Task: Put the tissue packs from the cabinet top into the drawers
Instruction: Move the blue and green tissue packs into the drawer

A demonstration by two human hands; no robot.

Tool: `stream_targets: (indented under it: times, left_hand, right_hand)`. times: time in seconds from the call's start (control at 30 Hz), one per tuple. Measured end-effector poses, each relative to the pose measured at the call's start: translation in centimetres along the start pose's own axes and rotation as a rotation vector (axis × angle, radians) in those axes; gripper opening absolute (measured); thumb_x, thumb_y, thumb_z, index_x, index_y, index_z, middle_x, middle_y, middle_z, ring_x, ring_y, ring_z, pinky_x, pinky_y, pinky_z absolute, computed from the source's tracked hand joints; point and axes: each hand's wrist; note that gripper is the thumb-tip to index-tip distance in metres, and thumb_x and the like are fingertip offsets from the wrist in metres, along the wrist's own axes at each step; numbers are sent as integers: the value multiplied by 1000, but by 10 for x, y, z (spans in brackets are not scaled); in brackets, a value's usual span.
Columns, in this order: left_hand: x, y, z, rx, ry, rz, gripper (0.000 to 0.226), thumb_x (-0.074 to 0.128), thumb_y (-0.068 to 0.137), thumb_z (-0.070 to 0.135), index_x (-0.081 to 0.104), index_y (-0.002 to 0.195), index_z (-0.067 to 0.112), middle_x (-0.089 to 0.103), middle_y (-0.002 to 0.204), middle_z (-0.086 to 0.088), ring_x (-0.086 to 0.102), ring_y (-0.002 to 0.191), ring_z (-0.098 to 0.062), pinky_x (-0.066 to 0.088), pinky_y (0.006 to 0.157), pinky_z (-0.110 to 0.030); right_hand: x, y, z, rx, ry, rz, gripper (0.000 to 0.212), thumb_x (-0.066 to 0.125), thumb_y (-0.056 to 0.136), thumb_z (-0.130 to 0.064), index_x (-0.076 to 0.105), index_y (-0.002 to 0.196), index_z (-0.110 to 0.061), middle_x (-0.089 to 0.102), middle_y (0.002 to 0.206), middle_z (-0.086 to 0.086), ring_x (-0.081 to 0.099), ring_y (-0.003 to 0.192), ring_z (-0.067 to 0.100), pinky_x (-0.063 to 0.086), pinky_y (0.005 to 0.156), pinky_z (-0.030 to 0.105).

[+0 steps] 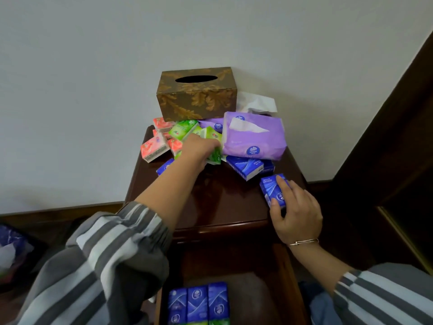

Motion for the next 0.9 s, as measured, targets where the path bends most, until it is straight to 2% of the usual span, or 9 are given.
stream_targets:
  times: [0.13,0.23,0.3,0.43,0.53,0.63,0.7,0.8,0.9]
  left_hand:
    - [10,2,4,-73,-3,32,67,67,68,0,45,131,-2,59,117,-20,62,102,-33,49,50,-28]
    - [14,4,9,-130,-76,24,78,67,71,-2,31,140,0,54,127,-22,60,109,-36,57,79,-45]
    - [15,5,10,-175,-113,28,76,66,79,4,26,143,0,50,132,-20,57,114,-36,52,92,-44]
    - [17,4,13,-193,-58,-43,57,63,85,11,44,136,-5,53,137,-17,55,123,-32,49,97,-36]
    - [16,9,17,-239,-9,-75,57,63,85,11,44,138,1,55,134,-17,56,119,-32,48,100,-42]
    - [12,3,21,-268,-32,-80,34,64,85,6,58,118,0,63,114,-14,63,99,-28,54,84,-36]
    - [8,-2,23,-284,-65,-101,8,62,88,8,56,87,3,60,82,-9,58,67,-22,47,53,-25]
    - [2,-6,22,-294,-91,-141,25,60,90,7,44,70,9,55,37,-5,52,28,-17,26,20,-17]
    - [-5,-12,23,-295,-191,-148,25,61,89,7,46,69,10,49,27,-1,46,19,-11,25,18,-14]
  right_hand:
    - [-2,0,1,8,12,-24,54,43,81,-39,59,126,-14,65,113,16,65,95,31,51,84,40]
    - [-4,0,0,13,19,-38,54,43,81,-40,59,125,-14,65,112,14,65,96,29,51,84,39]
    - [-5,-1,1,16,22,-52,54,42,82,-43,59,124,-14,66,112,13,65,97,26,52,82,37]
    - [-5,-2,2,24,25,-71,56,40,83,-47,59,123,-13,66,112,12,66,97,24,53,80,36]
    - [-6,-1,1,23,25,-69,56,40,83,-47,60,122,-13,67,112,12,66,97,25,53,80,37]
    - [-6,-1,1,14,23,-59,56,40,83,-47,60,122,-12,67,112,12,66,97,24,53,80,36]
    - [-4,-1,2,7,24,-43,56,40,83,-47,61,122,-12,67,111,12,66,96,25,53,80,36]
    - [-2,-2,4,-3,21,-27,56,40,83,-47,60,122,-12,67,111,13,66,96,25,53,80,36]
    - [0,-2,4,-4,26,-22,56,41,83,-47,58,124,-14,67,111,12,66,97,25,53,79,36]
Point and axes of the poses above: each hand's wrist, its own y-axis towards the middle knuckle, its own x-axis out of the palm, z = x × y
